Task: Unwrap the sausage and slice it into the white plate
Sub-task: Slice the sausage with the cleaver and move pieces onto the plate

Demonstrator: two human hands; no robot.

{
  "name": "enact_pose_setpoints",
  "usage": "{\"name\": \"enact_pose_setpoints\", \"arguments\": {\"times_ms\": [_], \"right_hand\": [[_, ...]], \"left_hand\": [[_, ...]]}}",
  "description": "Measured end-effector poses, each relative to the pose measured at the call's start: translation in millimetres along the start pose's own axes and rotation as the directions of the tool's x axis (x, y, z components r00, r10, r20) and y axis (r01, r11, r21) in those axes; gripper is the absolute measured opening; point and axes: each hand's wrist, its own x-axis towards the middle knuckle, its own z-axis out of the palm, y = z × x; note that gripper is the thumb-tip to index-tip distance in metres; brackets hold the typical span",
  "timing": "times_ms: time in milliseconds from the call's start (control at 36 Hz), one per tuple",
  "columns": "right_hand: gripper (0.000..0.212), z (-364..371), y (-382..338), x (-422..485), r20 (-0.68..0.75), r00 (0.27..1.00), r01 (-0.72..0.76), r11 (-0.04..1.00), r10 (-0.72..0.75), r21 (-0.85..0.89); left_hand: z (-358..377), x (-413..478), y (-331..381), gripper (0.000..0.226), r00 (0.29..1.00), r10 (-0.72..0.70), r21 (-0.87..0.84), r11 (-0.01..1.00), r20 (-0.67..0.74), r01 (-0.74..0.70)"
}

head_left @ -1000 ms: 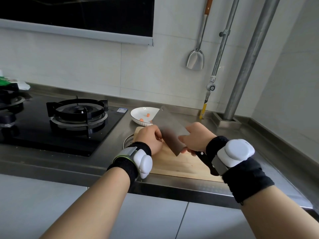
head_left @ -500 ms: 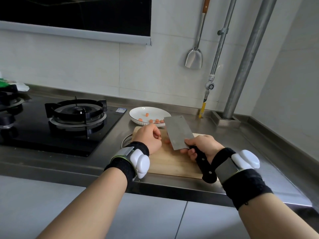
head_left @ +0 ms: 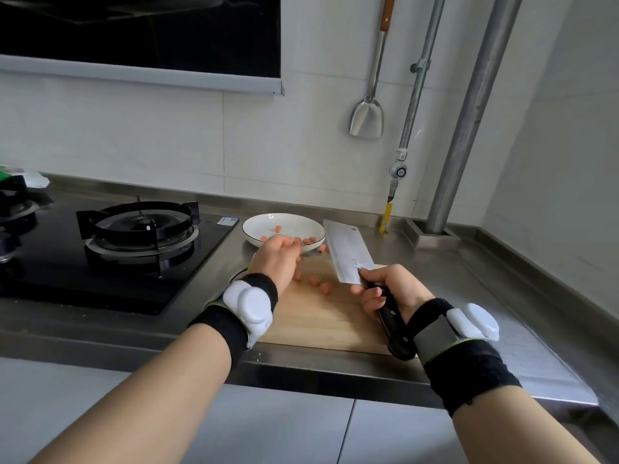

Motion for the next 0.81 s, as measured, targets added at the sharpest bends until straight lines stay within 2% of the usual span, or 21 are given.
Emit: {"name": "enact_pose_setpoints", "arguments": {"times_ms": [56, 139, 222, 278, 333, 444, 556, 667, 750, 806], "right_hand": [[0.005, -1, 0, 0, 0.008, 1.0, 0.013, 1.0, -0.013, -0.012], [0.006, -2, 1, 0, 0.02, 0.999, 0.039, 0.999, -0.038, -0.013], [0.009, -3, 2, 1, 0.04, 0.998, 0.044, 0.999, -0.043, -0.013], [0.01, -2, 3, 2, 0.037, 0.999, 0.037, 0.999, -0.036, -0.026], [0.011, -2, 3, 2, 0.029, 0.999, 0.037, 0.999, -0.036, -0.037], [0.011, -2, 3, 2, 0.025, 0.999, 0.04, 0.999, -0.039, -0.032], [0.008, -1, 4, 1, 0.033, 0.998, 0.051, 0.999, -0.05, -0.013], [0.01, 0, 3, -2, 0.008, 0.998, 0.062, 0.998, -0.062, -0.005], [0.022, 2, 4, -5, -0.052, 0.995, 0.084, 0.994, -0.088, -0.075], [0.02, 3, 4, -11, -0.101, 0.99, 0.087, 0.989, -0.1, -0.124]], "left_hand": [[9, 3, 14, 0.029, 0.991, -0.118, -0.248, 0.96, 0.065, 0.131], [18, 4, 36, 0.06, 0.936, -0.265, -0.52, 0.78, 0.231, 0.349], [25, 2, 49, 0.079, 0.851, -0.333, -0.561, 0.644, 0.406, 0.52], [28, 1, 52, 0.082, 0.801, -0.34, -0.551, 0.591, 0.493, 0.59], [28, 2, 52, 0.079, 0.782, -0.338, -0.554, 0.563, 0.524, 0.614], [23, 3, 49, 0.056, 0.785, -0.375, -0.545, 0.57, 0.493, 0.615], [15, 5, 48, 0.02, 0.816, -0.412, -0.516, 0.633, 0.407, 0.577], [4, 11, 52, 0.029, 0.854, -0.428, -0.493, 0.698, 0.295, 0.52], [-5, 15, 51, 0.022, 0.909, -0.387, -0.422, 0.806, 0.156, 0.416], [-9, 20, 42, 0.024, 0.933, -0.359, -0.309, 0.884, 0.035, 0.352]]}}
